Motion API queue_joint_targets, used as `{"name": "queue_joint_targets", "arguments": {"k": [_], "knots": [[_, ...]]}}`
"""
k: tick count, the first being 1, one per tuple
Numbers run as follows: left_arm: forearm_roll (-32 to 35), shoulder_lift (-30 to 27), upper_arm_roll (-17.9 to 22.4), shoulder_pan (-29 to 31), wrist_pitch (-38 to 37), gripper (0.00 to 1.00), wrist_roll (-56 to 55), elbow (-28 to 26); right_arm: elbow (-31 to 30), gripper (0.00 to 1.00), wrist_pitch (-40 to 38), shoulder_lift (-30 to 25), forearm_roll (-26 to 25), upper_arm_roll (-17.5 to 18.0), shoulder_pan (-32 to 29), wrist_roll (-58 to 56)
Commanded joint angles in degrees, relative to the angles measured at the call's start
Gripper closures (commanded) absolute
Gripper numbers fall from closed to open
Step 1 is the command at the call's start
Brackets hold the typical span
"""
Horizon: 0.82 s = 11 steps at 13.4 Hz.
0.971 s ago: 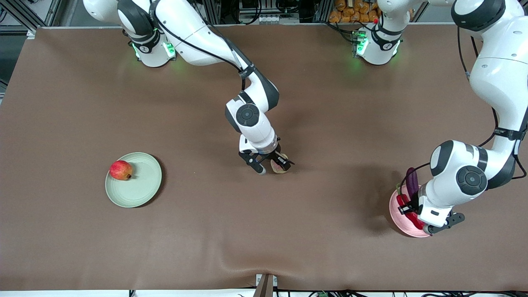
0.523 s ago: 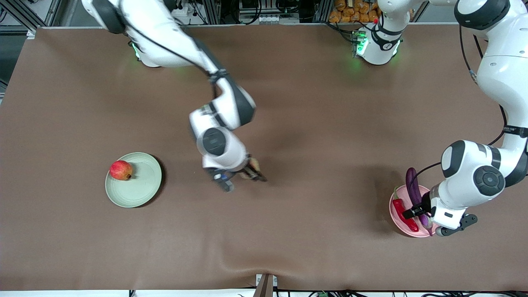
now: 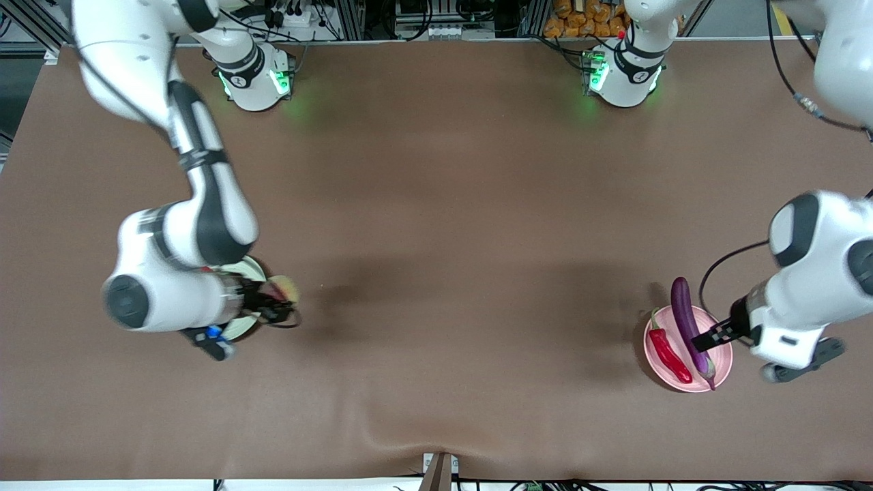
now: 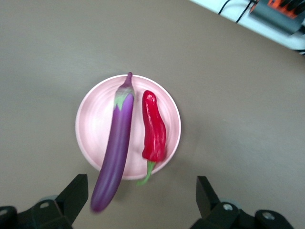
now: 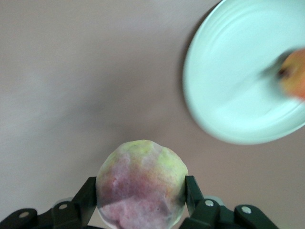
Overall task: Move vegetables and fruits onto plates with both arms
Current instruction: 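Place the peach on the green plate while the left gripper withdraws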
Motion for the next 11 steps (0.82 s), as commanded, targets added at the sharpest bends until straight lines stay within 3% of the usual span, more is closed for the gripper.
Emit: {"name": "queue_joint_targets", "arguments": {"k": [1, 6, 9, 10, 11], "knots": [[-2.90, -7.42, -0.37, 2.02, -5.36, 0.00, 3.16, -1.78, -6.97, 1.00, 3.57, -2.81, -0.75, 1.46, -5.69, -8.98], [-11.50, -20.96, -1.26, 2.21, -17.58, 0.00, 9.41, -1.69, -17.09, 1.00, 17.72, -2.28, 0.13, 1.63, -11.07, -21.21], [-17.72, -24.05, -1.09, 2.99, -20.49, 0.00, 13.63, -1.17, -19.38, 1.00, 21.52, -2.20, 0.31, 1.81, -10.10, -21.05], [-19.84, -25.71, -0.91, 3.61, -21.46, 0.00, 14.42, -1.08, -19.12, 0.69, 21.52, -2.20, 0.31, 1.81, -10.19, -21.05], [-20.39, -26.51, -0.99, 3.87, -21.64, 0.00, 15.12, -1.08, -18.95, 0.01, 21.52, -2.20, 0.31, 1.81, -10.10, -21.05]]}}
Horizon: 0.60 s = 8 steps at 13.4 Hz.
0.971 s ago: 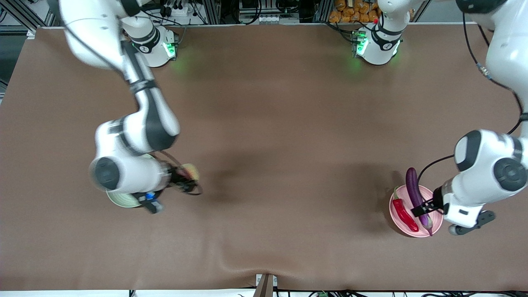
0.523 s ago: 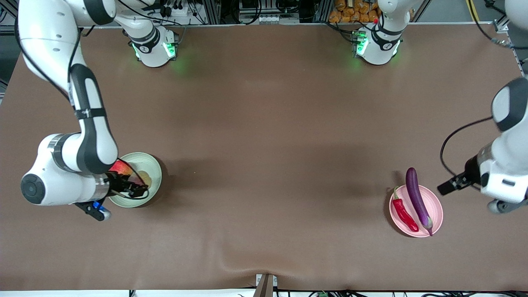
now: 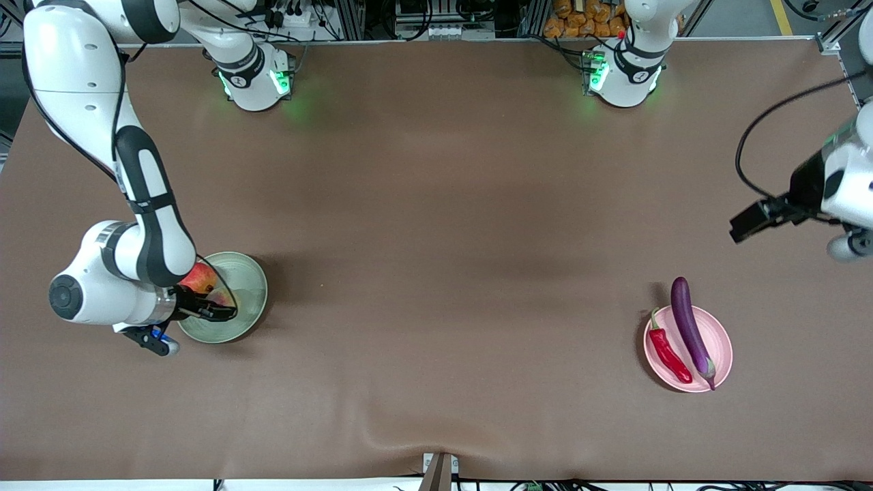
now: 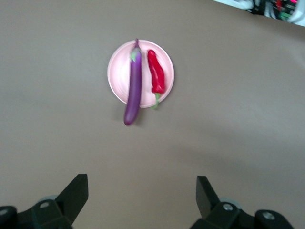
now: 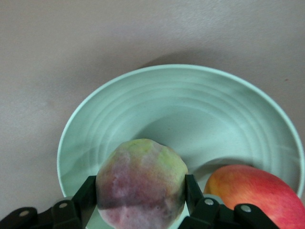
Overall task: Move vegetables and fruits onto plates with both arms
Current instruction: 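Place the peach on the green plate while the left gripper withdraws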
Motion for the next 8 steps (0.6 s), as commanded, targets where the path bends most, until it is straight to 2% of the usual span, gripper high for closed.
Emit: {"name": "queue_joint_targets", "arguments": {"k": [1, 2, 3, 4, 6, 7, 8], "knots": [[-3.26, -3.32, 0.25, 1.76, -0.85, 0.00, 4.00, -1.09, -1.44, 0.00, 0.24, -2.27, 0.26, 0.62, -0.14, -0.27], [-3.53, -4.63, 0.51, 1.68, -1.03, 0.00, 6.02, -1.09, -0.74, 0.00, -0.20, -2.45, 0.26, 0.71, 0.13, -0.27], [-4.66, -6.91, 3.21, 0.63, -1.29, 0.00, 8.56, -1.35, 0.22, 0.00, -0.29, -2.88, 0.08, 0.71, 0.83, -0.70], [-6.76, -8.58, 8.89, -3.64, -1.81, 0.00, 11.11, -2.05, 2.06, 0.00, -1.69, -3.41, -0.27, 0.62, 1.70, -0.88], [-10.19, -8.86, 26.88, -18.99, -4.09, 0.00, 13.51, -2.05, 9.42, 0.00, -9.56, -4.03, -3.50, 0.53, 3.20, -1.32], [-10.64, -9.04, 33.40, -25.51, -5.58, 0.00, 13.60, -2.14, 14.51, 0.00, -14.13, -3.94, -5.09, 0.53, 3.21, -1.41], [-10.73, -9.13, 36.60, -28.09, -6.38, 0.00, 13.68, -2.31, 18.65, 0.00, -19.23, -3.94, -6.67, 0.44, 2.95, -1.58]]}}
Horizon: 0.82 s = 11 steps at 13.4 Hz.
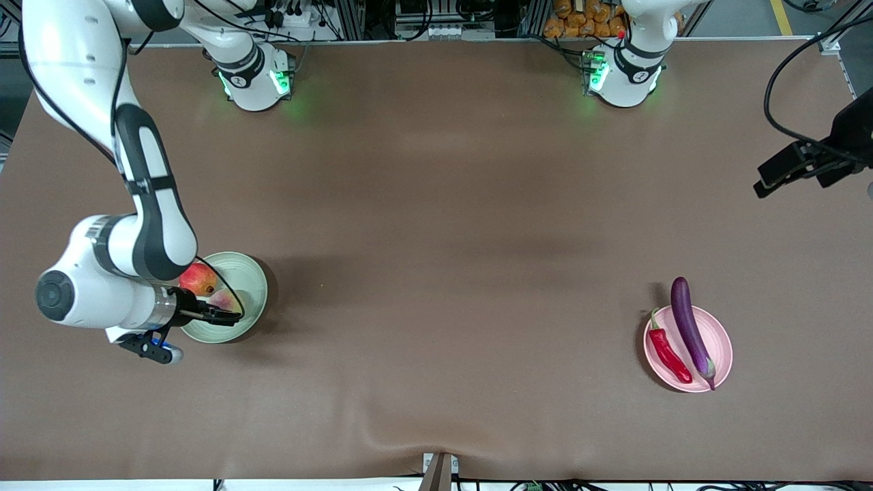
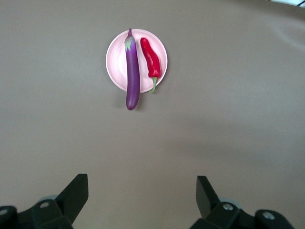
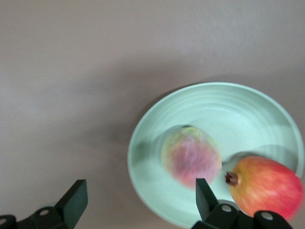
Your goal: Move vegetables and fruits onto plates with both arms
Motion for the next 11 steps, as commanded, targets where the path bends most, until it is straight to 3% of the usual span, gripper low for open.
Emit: {"name": "queue_joint_targets", "arguments": {"k": [1, 4, 9, 11], "knots": [[-1.37, -1.76, 8.78, -7.74, -1.57, 0.00, 1.02, -2.69, 11.73, 0.00, -12.39, -0.40, -5.28, -0.51, -0.19, -0.98], [-1.37, -5.01, 11.40, -9.49, -0.35, 0.00, 1.73, -8.76, 21.42, 0.00, -22.69, -1.80, -6.28, -0.16, -0.71, -1.08], [-1.11, -6.42, 11.51, -9.24, -0.08, 0.00, 2.08, -10.26, 21.26, 0.00, -32.19, -14.45, -6.27, 0.10, -0.27, -5.72], [-0.41, -6.25, 11.33, -9.50, 1.32, 0.00, 2.08, -10.26, 21.70, 0.00, -36.50, -15.77, -6.54, 0.10, -2.28, -6.87]]}}
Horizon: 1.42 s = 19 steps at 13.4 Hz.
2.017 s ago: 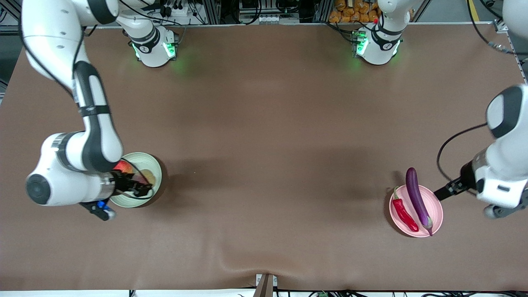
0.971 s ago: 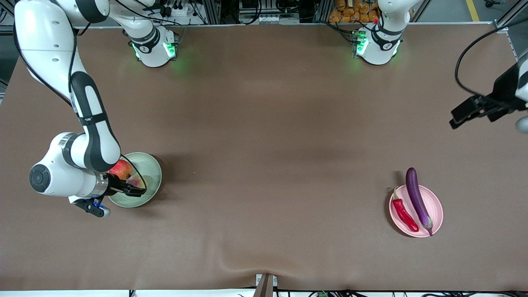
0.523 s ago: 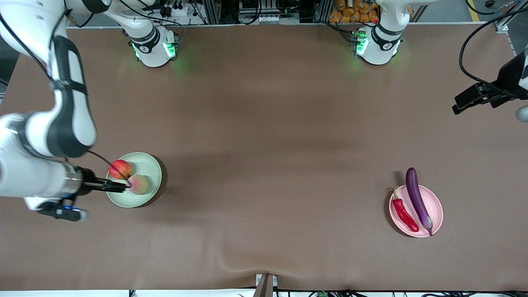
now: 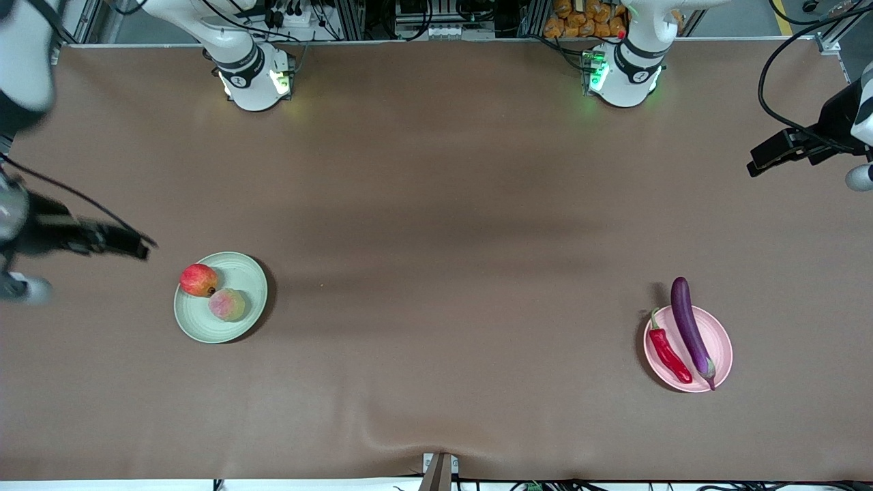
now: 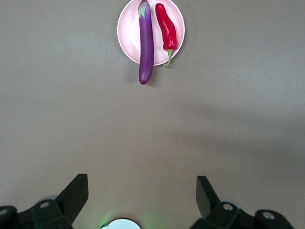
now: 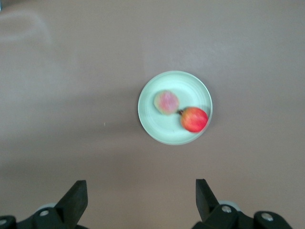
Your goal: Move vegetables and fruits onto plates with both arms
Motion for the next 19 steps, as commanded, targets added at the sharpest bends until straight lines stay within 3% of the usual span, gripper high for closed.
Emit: {"name": "queue_joint_targets", "arguments": {"k": [1, 4, 8, 10, 16, 19], "knots": [[-0.13, -1.45, -0.51, -0.10, 1.96, 0.00, 1.33, -1.84, -1.28, 0.00, -3.41, -4.64, -0.58, 1.13, -2.39, -2.37], [-0.13, -2.24, -1.83, 0.07, 1.70, 0.00, 1.25, -1.76, -9.07, 0.00, -4.75, -12.55, -1.02, 1.75, -3.88, -3.95], [-0.04, -2.68, -2.09, 0.08, 0.65, 0.00, 1.16, -1.76, -31.98, 0.00, 9.19, -25.91, -1.98, 4.82, -5.03, -3.86], [0.39, -2.86, -2.18, -0.01, -0.23, 0.00, 1.16, -1.58, -38.44, 0.00, 14.05, -28.48, -3.03, 5.62, -4.94, -3.95], [0.84, -3.12, -2.62, 0.07, -0.59, 0.00, 1.07, -1.40, -37.14, 0.00, 12.66, -28.49, -5.41, 6.50, -5.55, -8.41], [0.84, -3.30, -2.62, 0.08, -0.76, 0.00, 1.25, -1.32, -33.10, 0.00, 12.66, -26.30, -5.68, 6.50, -6.43, -12.04]]}}
